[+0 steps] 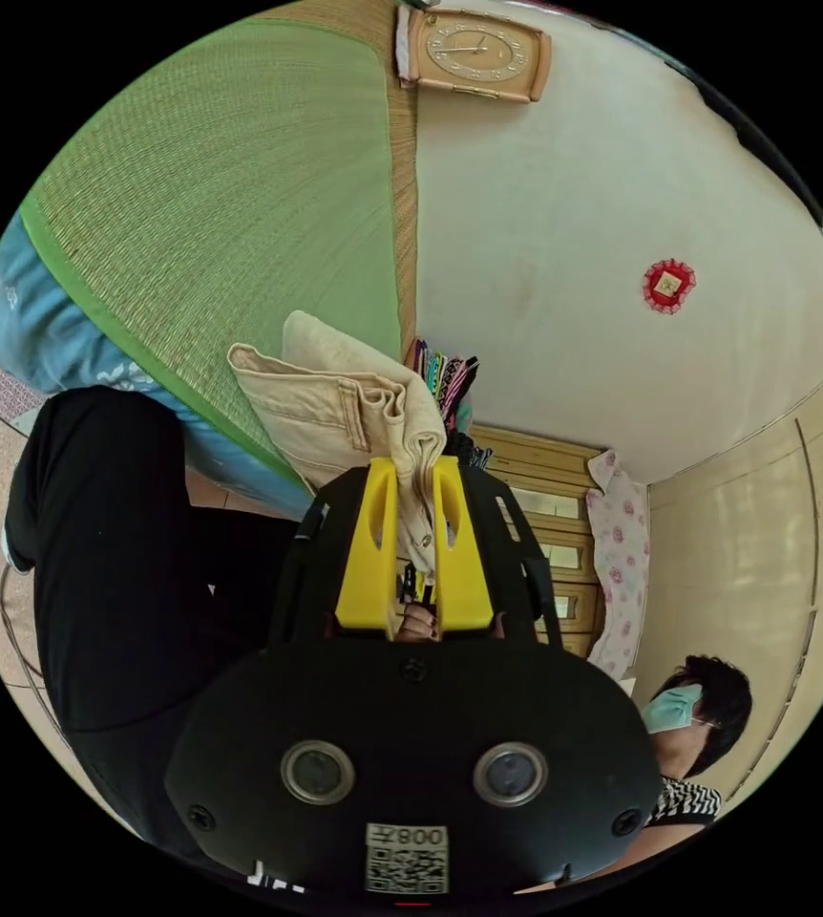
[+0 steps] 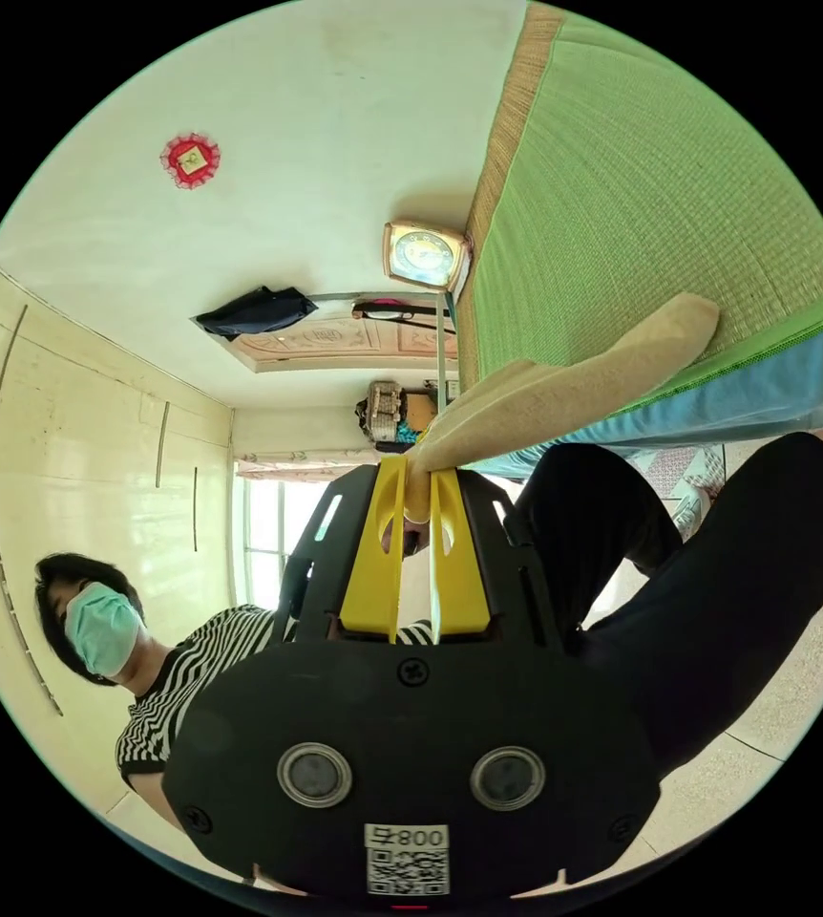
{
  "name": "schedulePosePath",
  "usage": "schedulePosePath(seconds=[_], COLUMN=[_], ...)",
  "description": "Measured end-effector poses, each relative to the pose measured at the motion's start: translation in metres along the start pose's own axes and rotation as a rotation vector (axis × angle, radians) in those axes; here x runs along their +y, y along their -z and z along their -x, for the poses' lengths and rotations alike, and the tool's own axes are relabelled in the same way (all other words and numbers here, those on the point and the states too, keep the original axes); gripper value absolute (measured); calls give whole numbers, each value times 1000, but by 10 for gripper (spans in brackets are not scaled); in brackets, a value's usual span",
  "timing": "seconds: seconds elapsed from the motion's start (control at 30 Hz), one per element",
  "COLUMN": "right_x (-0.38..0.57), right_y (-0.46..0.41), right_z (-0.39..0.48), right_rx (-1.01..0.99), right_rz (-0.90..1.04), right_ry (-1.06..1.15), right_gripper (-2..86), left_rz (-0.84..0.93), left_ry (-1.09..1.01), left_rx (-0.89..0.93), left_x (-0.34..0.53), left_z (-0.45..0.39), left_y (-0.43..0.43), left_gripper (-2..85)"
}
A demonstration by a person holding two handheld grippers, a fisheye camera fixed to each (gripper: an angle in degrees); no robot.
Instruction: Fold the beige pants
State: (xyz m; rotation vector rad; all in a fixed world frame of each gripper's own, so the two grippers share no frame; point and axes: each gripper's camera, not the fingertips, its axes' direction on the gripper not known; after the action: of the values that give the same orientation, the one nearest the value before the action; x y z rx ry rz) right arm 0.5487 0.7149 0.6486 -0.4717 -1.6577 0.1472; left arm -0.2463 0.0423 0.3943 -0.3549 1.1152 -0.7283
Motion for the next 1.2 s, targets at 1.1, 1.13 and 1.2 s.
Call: schedulePosePath(seconds=[1.1,1.13,1.2], right_x=[45,43,43], right_y=[562,569,571], right_z=[173,135,91], right_rx=[320,283,220], right_rz=[-852,-850,-818], right_ry=[403,288,165], right_gripper=[9,11,13], left_rz=[906,962,997], left_ry=[-809,-767,-736], left_rx=[46,-73,-117], left_x=[47,47,49], left_z=[-288,-264,-241], left_y=[-1055,-1086,-1114], left_gripper=[69,69,69])
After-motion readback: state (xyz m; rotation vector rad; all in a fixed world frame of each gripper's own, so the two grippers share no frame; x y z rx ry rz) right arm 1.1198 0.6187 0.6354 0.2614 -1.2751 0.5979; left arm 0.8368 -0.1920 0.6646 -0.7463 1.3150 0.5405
